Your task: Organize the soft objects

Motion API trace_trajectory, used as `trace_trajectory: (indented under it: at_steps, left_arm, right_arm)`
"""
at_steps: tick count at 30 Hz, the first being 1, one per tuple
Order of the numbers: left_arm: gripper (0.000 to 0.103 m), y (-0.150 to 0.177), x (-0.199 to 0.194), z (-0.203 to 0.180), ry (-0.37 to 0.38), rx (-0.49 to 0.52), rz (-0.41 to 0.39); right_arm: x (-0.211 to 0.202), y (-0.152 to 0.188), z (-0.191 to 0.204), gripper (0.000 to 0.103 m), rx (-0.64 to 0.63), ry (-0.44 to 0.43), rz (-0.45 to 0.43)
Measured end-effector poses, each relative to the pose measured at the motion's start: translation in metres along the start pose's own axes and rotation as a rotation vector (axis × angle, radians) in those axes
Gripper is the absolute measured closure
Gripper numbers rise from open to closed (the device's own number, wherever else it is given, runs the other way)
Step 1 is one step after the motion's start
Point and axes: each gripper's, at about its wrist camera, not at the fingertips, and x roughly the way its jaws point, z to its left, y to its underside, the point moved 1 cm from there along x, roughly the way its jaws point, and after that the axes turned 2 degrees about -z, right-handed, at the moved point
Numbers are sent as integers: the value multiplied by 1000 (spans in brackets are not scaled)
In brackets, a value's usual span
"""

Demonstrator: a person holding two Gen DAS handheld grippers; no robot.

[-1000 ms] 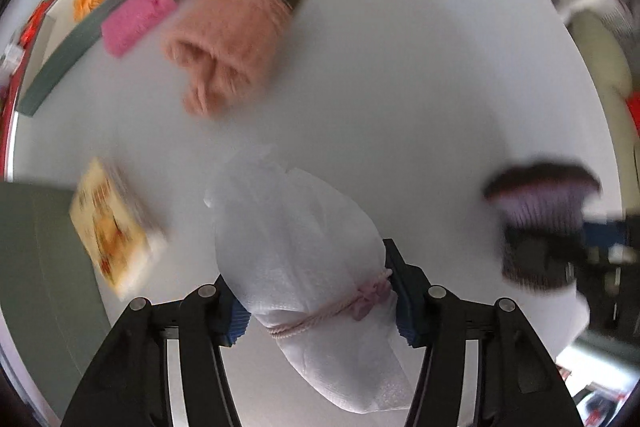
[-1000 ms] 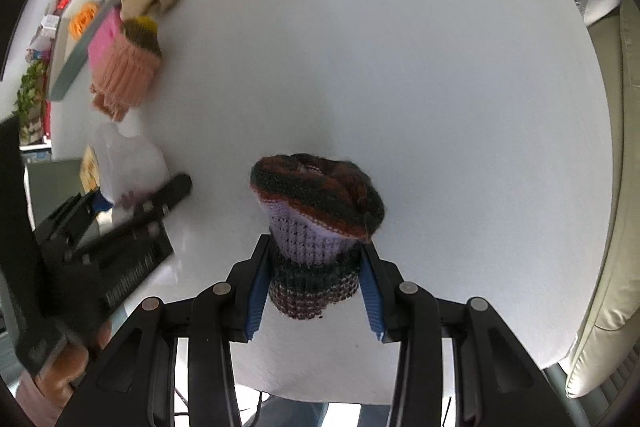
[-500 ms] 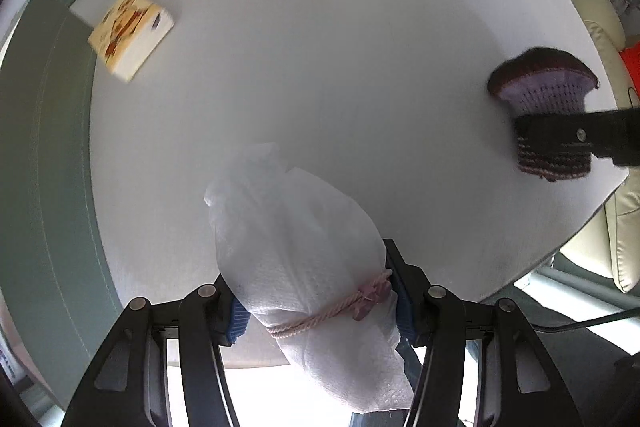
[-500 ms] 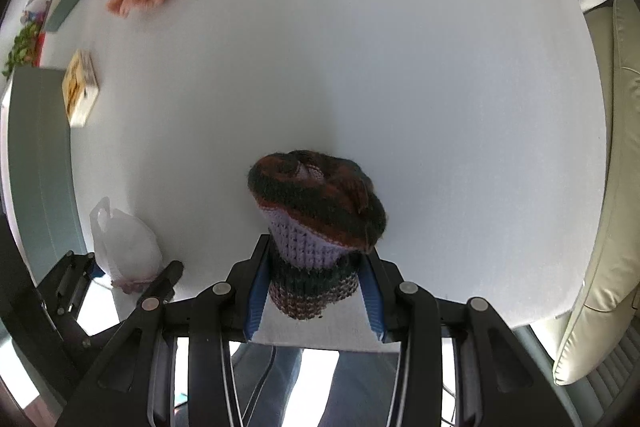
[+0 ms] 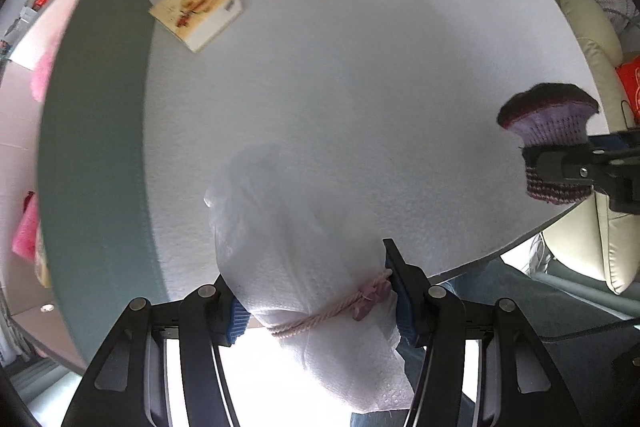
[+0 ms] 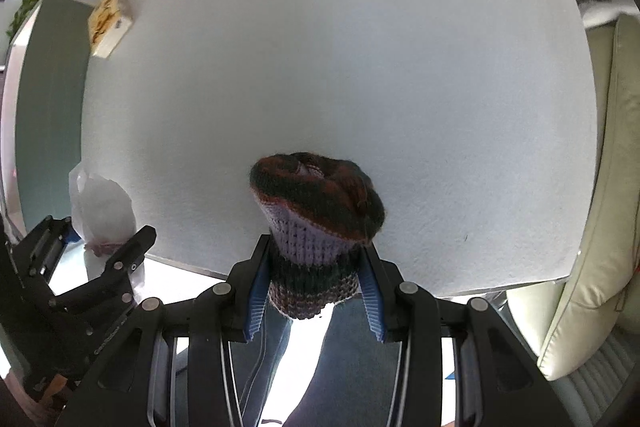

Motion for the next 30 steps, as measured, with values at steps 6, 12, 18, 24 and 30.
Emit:
trace_trajectory:
  at_steps: [6,12,18,24,30]
  left_arm:
    - [45,-2,-21,8,-1,-9,-57]
    - [45,9,-29,19,-3,-27,-108]
    - [45,45,-31,53,-2,-70,-166]
    - [45,55,-34,66,-4,-120,-213]
    - [45,60,-47,86,-10,-185,-261]
  right_arm:
    - [-21,9,12,59,-56,14,-37]
    - [-33,-2,44,59,-121,33,-72]
    - [-52,13,53,59,-168,52,-106]
    - [-68,14,48,59,-209,66,-125]
    - [-119,34,26,59,-251,77,-147]
